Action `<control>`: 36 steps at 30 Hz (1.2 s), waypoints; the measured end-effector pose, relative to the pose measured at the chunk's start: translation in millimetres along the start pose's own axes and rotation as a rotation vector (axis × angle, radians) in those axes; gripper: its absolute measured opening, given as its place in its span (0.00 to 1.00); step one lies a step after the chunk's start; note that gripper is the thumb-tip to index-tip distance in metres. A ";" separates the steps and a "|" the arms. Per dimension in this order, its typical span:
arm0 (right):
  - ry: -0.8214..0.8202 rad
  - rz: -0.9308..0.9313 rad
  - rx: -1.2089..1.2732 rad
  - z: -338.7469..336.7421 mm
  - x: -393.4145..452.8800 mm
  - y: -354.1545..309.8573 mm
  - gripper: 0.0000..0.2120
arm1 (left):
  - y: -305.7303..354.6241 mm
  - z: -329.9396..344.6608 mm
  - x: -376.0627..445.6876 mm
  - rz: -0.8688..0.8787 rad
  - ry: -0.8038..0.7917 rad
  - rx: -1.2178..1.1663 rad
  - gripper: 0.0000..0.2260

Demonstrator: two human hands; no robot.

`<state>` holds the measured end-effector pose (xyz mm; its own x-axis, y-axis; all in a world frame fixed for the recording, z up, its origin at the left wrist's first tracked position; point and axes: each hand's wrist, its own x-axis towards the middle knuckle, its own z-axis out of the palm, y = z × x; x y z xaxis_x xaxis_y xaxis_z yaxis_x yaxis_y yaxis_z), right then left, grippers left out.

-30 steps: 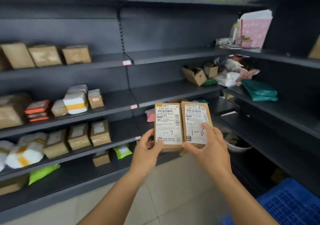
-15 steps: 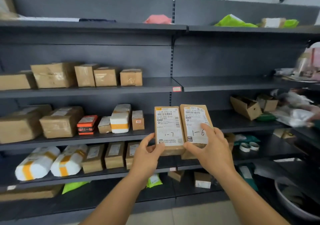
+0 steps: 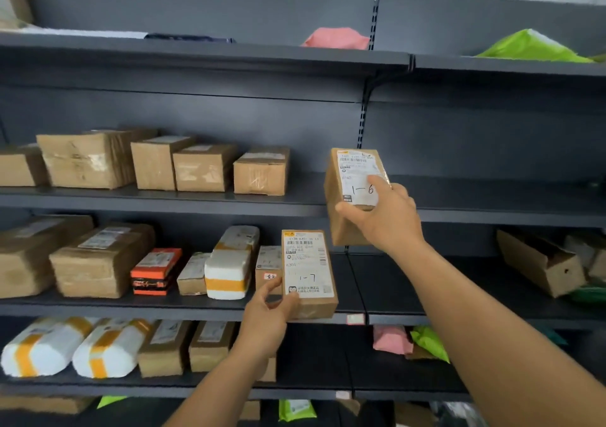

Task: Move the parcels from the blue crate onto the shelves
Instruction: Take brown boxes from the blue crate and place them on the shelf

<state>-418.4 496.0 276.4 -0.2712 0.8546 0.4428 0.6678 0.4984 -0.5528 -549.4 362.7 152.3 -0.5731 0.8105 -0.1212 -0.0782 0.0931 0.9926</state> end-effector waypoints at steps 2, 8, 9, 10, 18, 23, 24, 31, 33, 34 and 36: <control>0.007 -0.008 0.011 9.9 29.5 -4.8 0.38 | -0.7 -1.5 17.8 -0.010 0.008 -0.016 0.18; 0.024 0.003 0.013 46.1 99.3 -14.2 0.37 | -6.2 -5.1 71.5 -0.061 0.019 0.016 0.18; 0.023 0.011 0.008 53.3 108.7 -15.1 0.37 | -7.3 -5.5 80.3 -0.059 0.013 0.024 0.17; 0.017 0.019 -0.002 60.8 117.2 -16.1 0.36 | -7.3 -6.2 87.6 -0.057 0.004 0.033 0.17; -0.031 -0.028 -0.079 102.9 147.8 -27.2 0.35 | -2.1 -17.5 134.9 -0.058 -0.025 0.067 0.14; 0.134 -0.266 -0.211 125.0 140.2 -16.8 0.34 | -6.4 -26.2 150.9 -0.064 -0.039 0.089 0.16; 0.131 -0.279 -0.230 129.0 142.7 -16.5 0.34 | -7.1 -27.1 153.2 -0.067 -0.044 0.089 0.16; -0.059 -0.201 -0.318 141.0 171.8 -19.6 0.37 | -11.2 -29.5 160.5 -0.067 -0.075 0.099 0.17; -0.005 -0.208 -0.232 139.3 156.6 -17.6 0.40 | -13.1 -29.6 161.0 -0.067 -0.085 0.102 0.17; 0.029 -0.228 -0.179 138.8 142.8 -15.8 0.41 | -15.2 -29.8 161.5 -0.069 -0.085 0.097 0.16; 0.034 -0.260 -0.092 140.4 106.8 -10.9 0.41 | -21.0 -28.8 163.5 -0.071 -0.078 0.079 0.17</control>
<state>-552.0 602.4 230.7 -0.4198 0.6933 0.5858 0.6392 0.6840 -0.3514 -665.0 476.6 111.3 -0.5027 0.8427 -0.1929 -0.0498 0.1945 0.9796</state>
